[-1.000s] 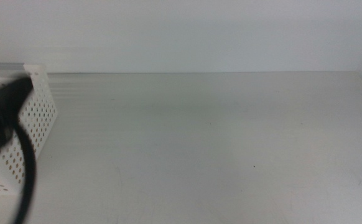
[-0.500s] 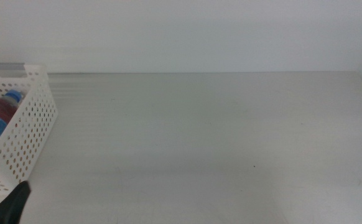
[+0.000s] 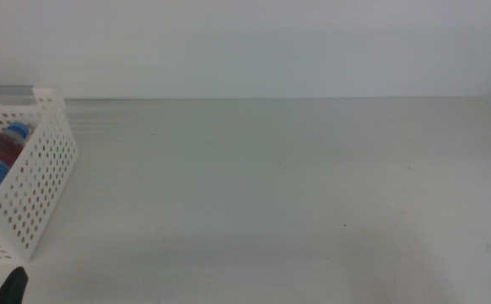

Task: Use arms to grab the bottles and put them into the dustbin to the left of the table.

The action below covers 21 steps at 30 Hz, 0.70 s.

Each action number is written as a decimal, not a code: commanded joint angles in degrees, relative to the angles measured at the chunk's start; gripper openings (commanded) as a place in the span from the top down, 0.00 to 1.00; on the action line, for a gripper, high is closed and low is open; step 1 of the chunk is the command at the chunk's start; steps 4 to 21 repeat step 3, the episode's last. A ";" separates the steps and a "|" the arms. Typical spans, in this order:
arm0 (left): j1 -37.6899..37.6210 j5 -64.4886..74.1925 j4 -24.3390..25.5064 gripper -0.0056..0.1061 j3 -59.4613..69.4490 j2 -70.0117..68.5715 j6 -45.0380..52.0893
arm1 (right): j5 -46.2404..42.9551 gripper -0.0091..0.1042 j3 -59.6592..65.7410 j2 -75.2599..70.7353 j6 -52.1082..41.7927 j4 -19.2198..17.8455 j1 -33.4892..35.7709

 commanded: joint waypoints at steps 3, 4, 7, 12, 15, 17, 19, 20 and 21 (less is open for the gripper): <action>-0.10 -4.68 -1.20 0.22 0.37 -1.00 -0.51 | -4.58 0.30 -0.43 -1.52 -0.57 -0.23 -0.31; -0.10 -4.68 -1.20 0.22 0.37 -1.00 -0.51 | -4.58 0.30 -0.43 -1.52 -0.57 -0.23 -0.31; -0.10 -4.68 -1.20 0.22 0.37 -1.00 -0.51 | -4.58 0.30 -0.43 -1.52 -0.57 -0.23 -0.31; -0.10 -4.68 -1.20 0.22 0.37 -1.00 -0.51 | -4.58 0.30 -0.43 -1.52 -0.57 -0.23 -0.31; -0.10 -4.68 -1.20 0.22 0.37 -1.00 -0.51 | -4.58 0.30 -0.43 -1.52 -0.57 -0.23 -0.31; -0.10 -4.68 -1.20 0.22 0.37 -1.00 -0.51 | -4.58 0.30 -0.43 -1.52 -0.57 -0.23 -0.31; -0.10 -4.68 -1.20 0.22 0.37 -1.00 -0.51 | -4.58 0.30 -0.43 -1.52 -0.57 -0.23 -0.31; -0.10 -4.68 -1.20 0.22 0.37 -1.00 -0.51 | -4.58 0.30 -0.43 -1.52 -0.57 -0.23 -0.31; -0.10 -4.68 -1.20 0.22 0.37 -1.00 -0.51 | -4.58 0.30 -0.43 -1.52 -0.57 -0.23 -0.31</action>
